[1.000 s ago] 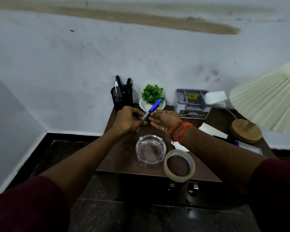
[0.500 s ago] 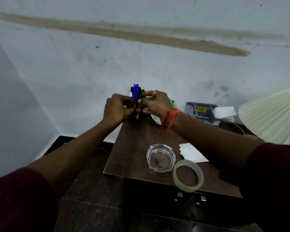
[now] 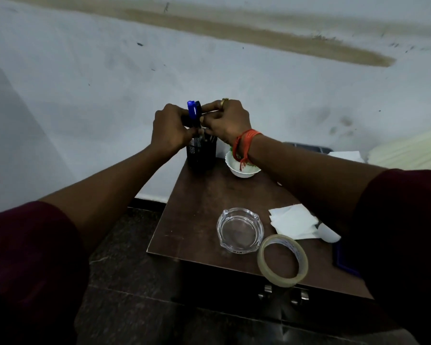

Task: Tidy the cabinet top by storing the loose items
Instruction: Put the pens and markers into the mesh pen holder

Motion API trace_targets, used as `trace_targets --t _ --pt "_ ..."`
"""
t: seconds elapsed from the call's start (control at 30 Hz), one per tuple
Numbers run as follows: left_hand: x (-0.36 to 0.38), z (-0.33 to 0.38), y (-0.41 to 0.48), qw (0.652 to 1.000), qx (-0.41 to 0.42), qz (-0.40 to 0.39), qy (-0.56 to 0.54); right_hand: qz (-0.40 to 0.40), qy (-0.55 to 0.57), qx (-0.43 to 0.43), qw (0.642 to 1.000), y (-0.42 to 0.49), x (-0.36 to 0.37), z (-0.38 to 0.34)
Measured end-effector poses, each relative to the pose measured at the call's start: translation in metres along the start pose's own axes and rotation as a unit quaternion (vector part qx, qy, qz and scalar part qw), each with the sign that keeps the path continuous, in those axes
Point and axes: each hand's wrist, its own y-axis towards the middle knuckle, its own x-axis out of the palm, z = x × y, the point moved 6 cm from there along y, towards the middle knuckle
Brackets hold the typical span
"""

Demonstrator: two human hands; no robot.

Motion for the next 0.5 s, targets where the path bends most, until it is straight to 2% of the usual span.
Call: trace_targets --t 0.23,0.5 --pt "0.014 -0.019 0.008 0.999 -0.028 0.004 0.020 -0.016 0.021 0.035 0.999 0.008 0.009 0.014" --pt "0.026 -0.020 0.011 0.998 -0.005 -0.021 0.052 -0.005 0.018 0.051 0.999 0.011 0.001 0.027"
